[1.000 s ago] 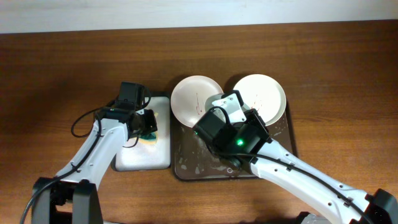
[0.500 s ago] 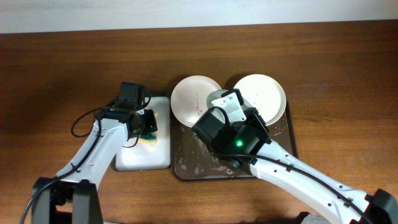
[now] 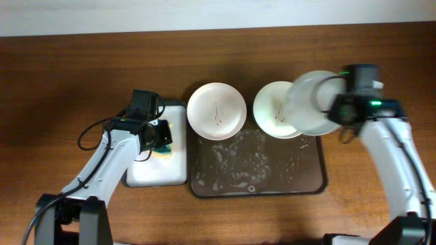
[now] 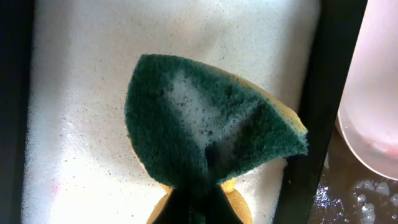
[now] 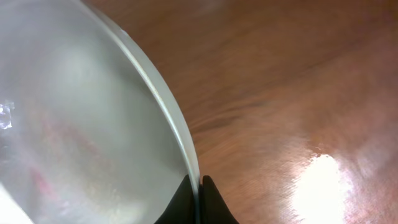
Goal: Clean dirty plates on tray and stack at the side
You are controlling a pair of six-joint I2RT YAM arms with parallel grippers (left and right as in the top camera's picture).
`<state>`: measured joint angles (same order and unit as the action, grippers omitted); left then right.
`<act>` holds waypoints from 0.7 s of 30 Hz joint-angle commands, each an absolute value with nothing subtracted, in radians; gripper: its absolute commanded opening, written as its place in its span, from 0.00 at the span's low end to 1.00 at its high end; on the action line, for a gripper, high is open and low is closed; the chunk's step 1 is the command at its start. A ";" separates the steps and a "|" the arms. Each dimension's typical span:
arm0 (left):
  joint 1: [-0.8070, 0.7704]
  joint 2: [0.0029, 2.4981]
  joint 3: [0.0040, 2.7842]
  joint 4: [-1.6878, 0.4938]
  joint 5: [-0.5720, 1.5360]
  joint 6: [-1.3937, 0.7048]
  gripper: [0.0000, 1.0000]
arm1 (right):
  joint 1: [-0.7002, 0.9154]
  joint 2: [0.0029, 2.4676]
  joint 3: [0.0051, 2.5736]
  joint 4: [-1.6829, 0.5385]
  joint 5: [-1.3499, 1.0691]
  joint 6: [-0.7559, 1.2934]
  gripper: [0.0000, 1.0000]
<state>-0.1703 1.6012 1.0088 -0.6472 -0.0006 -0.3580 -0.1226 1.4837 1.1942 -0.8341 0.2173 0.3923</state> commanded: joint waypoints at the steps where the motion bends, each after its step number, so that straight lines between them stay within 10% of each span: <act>1: -0.164 1.607 1.010 -0.645 -0.007 -0.342 0.00 | -0.339 1.475 1.212 -0.834 0.034 0.406 0.04; 11: -0.164 1.607 1.010 -0.645 -0.007 -0.342 0.00 | -0.584 1.643 1.200 -0.797 0.016 0.404 0.04; 16: -0.164 1.607 1.010 -0.645 -0.007 -0.342 0.00 | -0.532 1.639 1.214 -0.741 -0.266 0.351 0.52; 21: -0.164 1.607 1.010 -0.645 -0.007 -0.342 0.00 | -0.288 1.639 1.221 -0.744 -0.463 0.170 0.56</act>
<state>-0.1703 1.6012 1.0088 -0.6468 -0.0006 -0.3580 -0.4278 1.6489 1.1980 -0.7399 -0.3145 0.3023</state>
